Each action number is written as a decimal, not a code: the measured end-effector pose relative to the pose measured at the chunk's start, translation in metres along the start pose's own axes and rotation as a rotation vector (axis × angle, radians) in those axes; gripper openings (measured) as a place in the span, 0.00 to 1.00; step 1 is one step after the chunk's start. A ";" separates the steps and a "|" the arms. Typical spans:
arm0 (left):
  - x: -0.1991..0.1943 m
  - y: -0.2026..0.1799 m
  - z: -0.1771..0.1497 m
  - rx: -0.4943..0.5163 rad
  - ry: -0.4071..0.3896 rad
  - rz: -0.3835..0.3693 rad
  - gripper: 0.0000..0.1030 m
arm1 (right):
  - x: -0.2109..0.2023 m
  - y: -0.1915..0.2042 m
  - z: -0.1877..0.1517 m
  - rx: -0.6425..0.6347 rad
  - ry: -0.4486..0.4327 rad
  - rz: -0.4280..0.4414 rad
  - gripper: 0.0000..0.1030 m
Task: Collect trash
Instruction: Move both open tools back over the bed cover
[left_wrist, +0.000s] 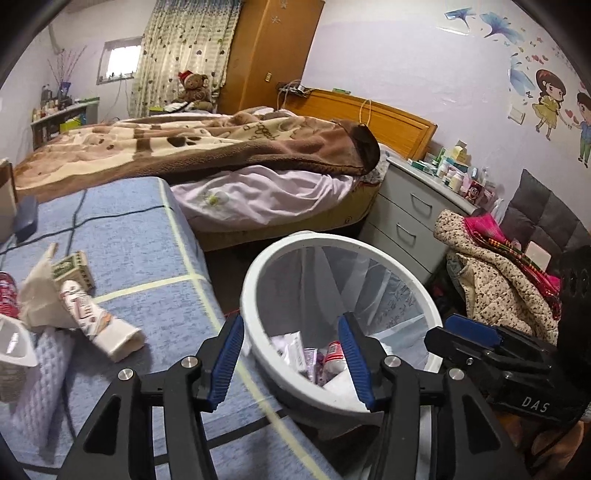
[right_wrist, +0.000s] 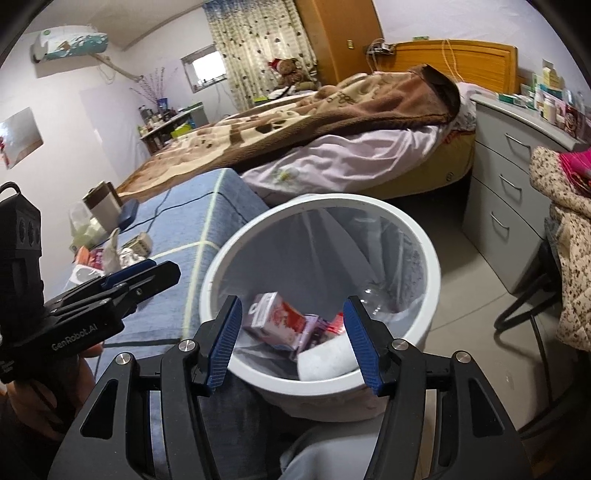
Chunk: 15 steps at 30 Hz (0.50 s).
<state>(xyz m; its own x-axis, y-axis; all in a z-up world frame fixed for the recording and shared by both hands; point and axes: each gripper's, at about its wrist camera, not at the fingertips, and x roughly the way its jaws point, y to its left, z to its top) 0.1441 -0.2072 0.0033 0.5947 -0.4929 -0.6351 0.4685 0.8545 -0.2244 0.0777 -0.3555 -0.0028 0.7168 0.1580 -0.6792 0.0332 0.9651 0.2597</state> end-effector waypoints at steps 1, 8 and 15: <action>-0.005 0.002 -0.002 0.000 -0.008 0.015 0.51 | -0.001 0.003 0.000 -0.008 -0.004 0.007 0.57; -0.024 0.018 -0.014 -0.021 -0.020 0.072 0.51 | 0.001 0.022 -0.003 -0.055 -0.002 0.051 0.57; -0.045 0.038 -0.029 -0.052 -0.026 0.126 0.47 | 0.005 0.040 -0.005 -0.089 0.011 0.116 0.57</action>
<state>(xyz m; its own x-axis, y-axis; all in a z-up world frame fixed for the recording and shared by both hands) 0.1162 -0.1480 0.0015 0.6638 -0.3848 -0.6414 0.3548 0.9169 -0.1829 0.0787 -0.3147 0.0007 0.7044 0.2717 -0.6558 -0.1116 0.9548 0.2757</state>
